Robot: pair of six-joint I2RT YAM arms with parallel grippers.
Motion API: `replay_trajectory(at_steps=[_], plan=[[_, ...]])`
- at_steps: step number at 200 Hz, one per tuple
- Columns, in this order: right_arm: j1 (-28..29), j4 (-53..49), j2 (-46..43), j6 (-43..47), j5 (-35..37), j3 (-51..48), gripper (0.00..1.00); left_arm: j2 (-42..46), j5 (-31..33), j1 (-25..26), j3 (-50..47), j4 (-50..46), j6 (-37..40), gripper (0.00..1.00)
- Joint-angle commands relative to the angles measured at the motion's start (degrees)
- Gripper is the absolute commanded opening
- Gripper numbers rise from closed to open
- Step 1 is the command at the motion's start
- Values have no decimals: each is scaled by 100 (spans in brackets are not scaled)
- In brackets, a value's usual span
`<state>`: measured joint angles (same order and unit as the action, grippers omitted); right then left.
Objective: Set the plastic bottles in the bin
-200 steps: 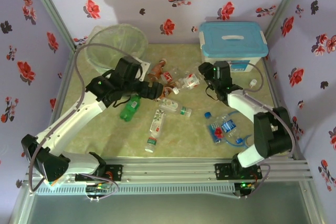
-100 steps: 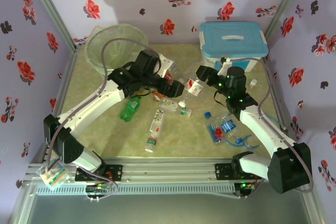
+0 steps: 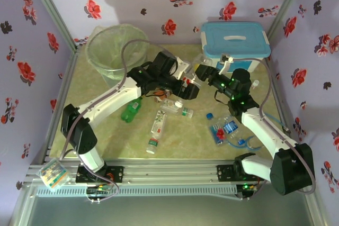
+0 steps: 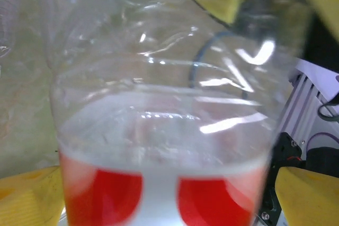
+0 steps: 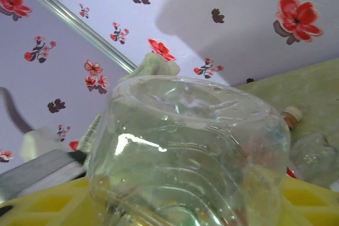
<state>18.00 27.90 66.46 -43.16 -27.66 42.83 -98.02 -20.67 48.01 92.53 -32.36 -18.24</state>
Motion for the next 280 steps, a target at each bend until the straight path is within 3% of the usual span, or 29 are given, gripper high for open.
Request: replay_trajectory(at_steps=[1,53,74,123,174,222,280], plan=[[-14,412,20,-221,-273,-73,64,-70,124,6,187,313,-165,96],[-11,400,104,-220,-319,-116,65,-60,118,7,159,423,-163,68],[-7,384,142,-222,-310,-115,66,-60,115,7,147,441,-158,65],[-29,177,111,-159,-174,-126,79,-16,115,-26,90,467,-136,51],[-237,-227,-244,-121,-71,-186,88,14,124,-149,-30,529,-110,50],[-494,-813,-1184,156,303,-385,99,-96,168,-278,133,397,-36,51],[-569,-1740,-1872,756,609,-418,99,-156,445,-518,1071,-421,385,49]])
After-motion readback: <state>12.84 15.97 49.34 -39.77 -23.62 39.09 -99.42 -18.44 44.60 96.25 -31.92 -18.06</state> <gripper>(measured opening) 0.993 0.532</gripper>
